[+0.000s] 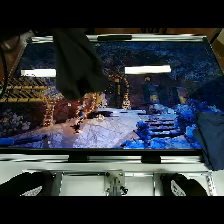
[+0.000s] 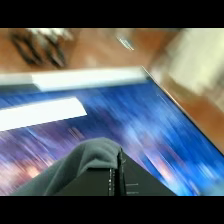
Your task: Fold the shirts.
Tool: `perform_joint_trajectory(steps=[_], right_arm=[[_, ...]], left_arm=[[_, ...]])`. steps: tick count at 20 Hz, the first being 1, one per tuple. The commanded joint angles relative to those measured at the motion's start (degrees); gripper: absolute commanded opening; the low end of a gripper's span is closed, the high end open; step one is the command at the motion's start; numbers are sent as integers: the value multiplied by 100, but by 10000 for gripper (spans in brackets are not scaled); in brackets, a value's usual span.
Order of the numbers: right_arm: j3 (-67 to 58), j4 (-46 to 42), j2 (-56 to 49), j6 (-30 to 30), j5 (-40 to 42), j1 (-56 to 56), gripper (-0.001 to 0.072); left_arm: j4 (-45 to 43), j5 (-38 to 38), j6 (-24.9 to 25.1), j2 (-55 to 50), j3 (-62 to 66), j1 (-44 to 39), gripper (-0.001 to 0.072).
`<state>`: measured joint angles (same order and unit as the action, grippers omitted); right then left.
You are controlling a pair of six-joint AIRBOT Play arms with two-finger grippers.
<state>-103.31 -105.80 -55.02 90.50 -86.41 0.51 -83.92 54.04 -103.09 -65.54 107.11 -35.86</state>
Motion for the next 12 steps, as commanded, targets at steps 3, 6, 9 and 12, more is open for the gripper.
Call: perform_joint_trajectory(steps=[3,6,9,12], right_arm=[[-155,-105,927,87,-372,-2,598],[-142,-103,872,192,-1051,-2,598],[96,26,627,516,-1429,-4,598],[970,931,352,455,-1305,-4,613]], left_arm=[[-7,389,-667,149,-1434,-1681,32],[-4,396,-1132,-225,-2474,-2090,33],[-4,413,-1333,-479,-2872,-2052,33],[-9,522,-1231,-354,-2815,-1768,33]])
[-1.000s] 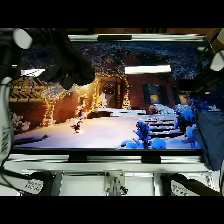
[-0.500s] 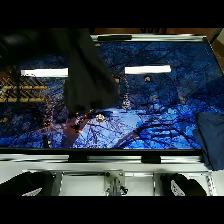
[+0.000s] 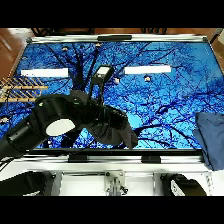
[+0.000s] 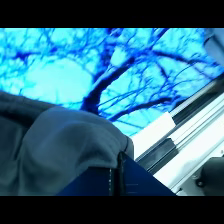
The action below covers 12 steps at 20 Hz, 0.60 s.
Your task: Fold the shirts.
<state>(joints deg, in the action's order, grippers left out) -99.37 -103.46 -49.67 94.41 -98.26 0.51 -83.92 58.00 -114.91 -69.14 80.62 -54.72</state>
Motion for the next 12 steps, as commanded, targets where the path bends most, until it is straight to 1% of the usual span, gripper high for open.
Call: perform_joint_trajectory(steps=[1,4,5,6,7,8,9,10,12], right_arm=[[1082,1108,-267,57,-15,-2,624],[2697,2275,-472,-72,396,-4,624],[3191,2667,-533,-153,590,-4,624],[3578,2973,-588,-243,791,-2,624],[3899,3169,-638,-289,997,-4,624],[4100,3206,-680,-291,1152,-4,624],[4214,3161,-719,-291,1259,-2,624],[4232,3069,-752,-291,1316,-2,624],[4229,2828,-761,-271,1408,-2,624]], left_arm=[[-9,352,155,55,-166,227,33],[-11,1537,538,50,-192,463,34],[-7,1685,538,44,-282,483,33],[4,1631,509,39,-415,474,34],[50,1416,413,35,-568,442,36],[205,1019,310,11,-739,411,62],[514,555,321,-50,-857,391,124],[892,-2,337,-164,-925,354,134],[1554,-922,699,-444,-925,315,134]])
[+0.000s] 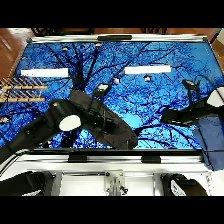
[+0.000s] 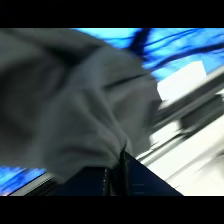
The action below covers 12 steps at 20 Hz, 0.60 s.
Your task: Fold the shirts.
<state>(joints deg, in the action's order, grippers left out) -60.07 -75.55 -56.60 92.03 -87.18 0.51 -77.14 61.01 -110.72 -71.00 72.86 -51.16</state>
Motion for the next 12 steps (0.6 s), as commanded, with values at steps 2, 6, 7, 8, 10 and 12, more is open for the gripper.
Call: perform_joint_trajectory(steps=[2,6,7,8,10,12], right_arm=[[299,-87,-68,-33,297,-2,624],[299,-140,-68,-4,238,-2,624],[299,-140,-68,35,240,-2,624],[299,-140,-68,101,240,-2,624],[299,-83,-68,304,299,-4,624],[299,153,-68,372,450,-4,624]], left_arm=[[1075,-1464,358,-479,-39,94,423],[970,208,1615,-509,481,1189,720],[776,686,1755,-492,623,1604,720],[505,1043,1773,-472,706,2087,720],[256,1362,1768,-494,632,3042,720],[345,1360,1768,-581,278,3788,719]])
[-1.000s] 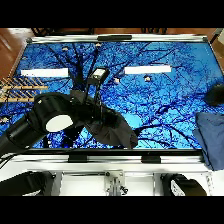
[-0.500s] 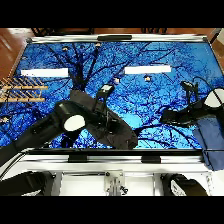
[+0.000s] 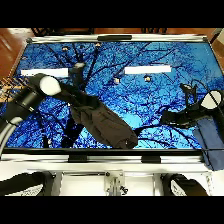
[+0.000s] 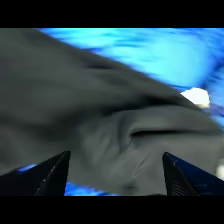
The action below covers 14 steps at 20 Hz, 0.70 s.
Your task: Fold the shirts.
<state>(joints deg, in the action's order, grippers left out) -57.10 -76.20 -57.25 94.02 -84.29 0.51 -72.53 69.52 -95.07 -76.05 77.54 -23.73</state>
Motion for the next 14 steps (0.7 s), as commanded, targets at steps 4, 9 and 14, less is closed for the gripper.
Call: perform_joint_trajectory(steps=[4,9,14], right_arm=[[2,1097,-22,-140,533,-7,624],[2,1117,-348,-118,376,-822,624],[2,1029,-981,-133,931,-1923,624]], left_arm=[[413,203,358,-492,-1266,1421,719],[918,-540,697,-903,-1884,1025,708],[940,-931,697,-999,-1880,761,423]])
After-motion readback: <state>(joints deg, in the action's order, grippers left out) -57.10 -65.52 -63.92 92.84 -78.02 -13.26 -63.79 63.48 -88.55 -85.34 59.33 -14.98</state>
